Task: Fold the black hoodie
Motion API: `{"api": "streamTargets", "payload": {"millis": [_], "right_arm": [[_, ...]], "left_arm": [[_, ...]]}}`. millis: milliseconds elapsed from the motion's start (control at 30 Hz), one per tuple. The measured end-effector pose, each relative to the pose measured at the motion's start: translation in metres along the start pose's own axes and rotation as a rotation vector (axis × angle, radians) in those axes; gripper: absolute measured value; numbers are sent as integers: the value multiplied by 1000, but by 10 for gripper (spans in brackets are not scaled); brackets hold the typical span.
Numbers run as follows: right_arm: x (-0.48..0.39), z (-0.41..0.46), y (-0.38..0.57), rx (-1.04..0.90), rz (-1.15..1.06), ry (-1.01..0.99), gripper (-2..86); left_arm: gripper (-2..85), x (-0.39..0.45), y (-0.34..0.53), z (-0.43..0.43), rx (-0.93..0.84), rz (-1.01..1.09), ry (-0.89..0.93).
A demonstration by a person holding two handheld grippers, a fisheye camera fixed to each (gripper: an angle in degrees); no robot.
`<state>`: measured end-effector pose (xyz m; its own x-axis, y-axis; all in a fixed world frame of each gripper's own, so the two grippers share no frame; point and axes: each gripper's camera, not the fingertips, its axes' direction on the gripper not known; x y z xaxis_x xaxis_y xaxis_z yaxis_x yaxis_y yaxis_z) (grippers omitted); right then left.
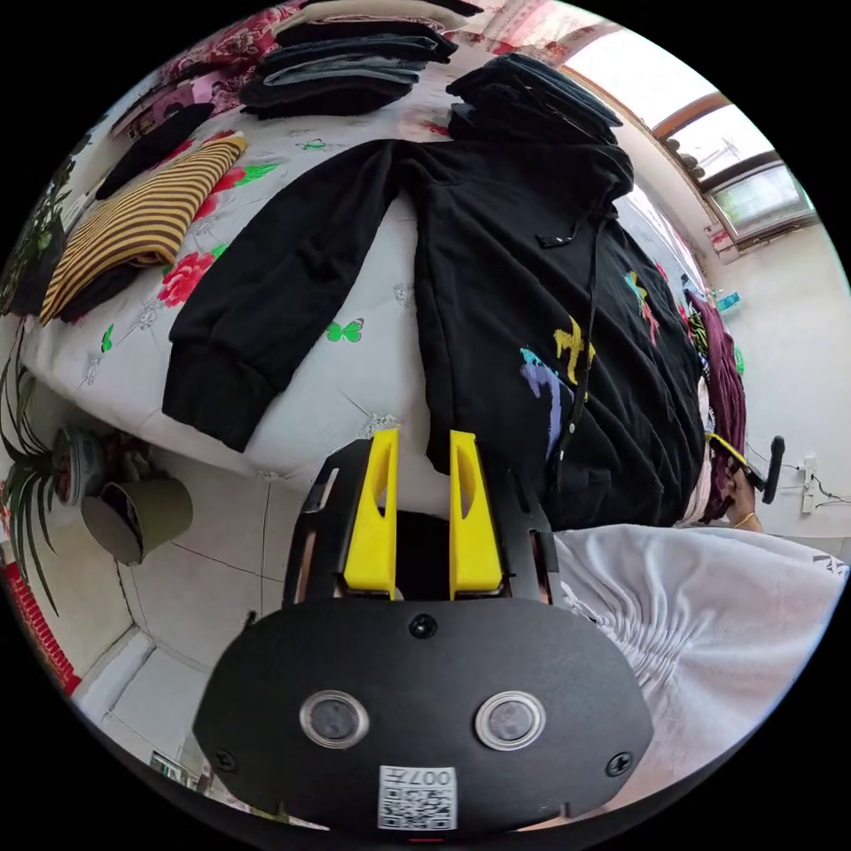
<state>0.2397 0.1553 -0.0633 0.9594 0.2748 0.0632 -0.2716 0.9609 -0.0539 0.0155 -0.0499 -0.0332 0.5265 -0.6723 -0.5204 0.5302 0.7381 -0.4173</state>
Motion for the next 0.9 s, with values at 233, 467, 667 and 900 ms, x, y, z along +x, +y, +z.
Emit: {"api": "streamTargets", "payload": {"millis": [233,467,667,900], "right_arm": [[146,-104,14,343,411,336,10],[80,-28,89,171,239,-388,43],[-8,25,133,-145,82,-441,74],[-37,35,111,-353,-48,-479,25]], "left_arm": [[100,-19,22,-10,39,-96,12],[133,-27,-15,8,32,8,83],[65,-35,-49,10,-62,138,102],[7,-74,-60,-47,-83,204,311]]}}
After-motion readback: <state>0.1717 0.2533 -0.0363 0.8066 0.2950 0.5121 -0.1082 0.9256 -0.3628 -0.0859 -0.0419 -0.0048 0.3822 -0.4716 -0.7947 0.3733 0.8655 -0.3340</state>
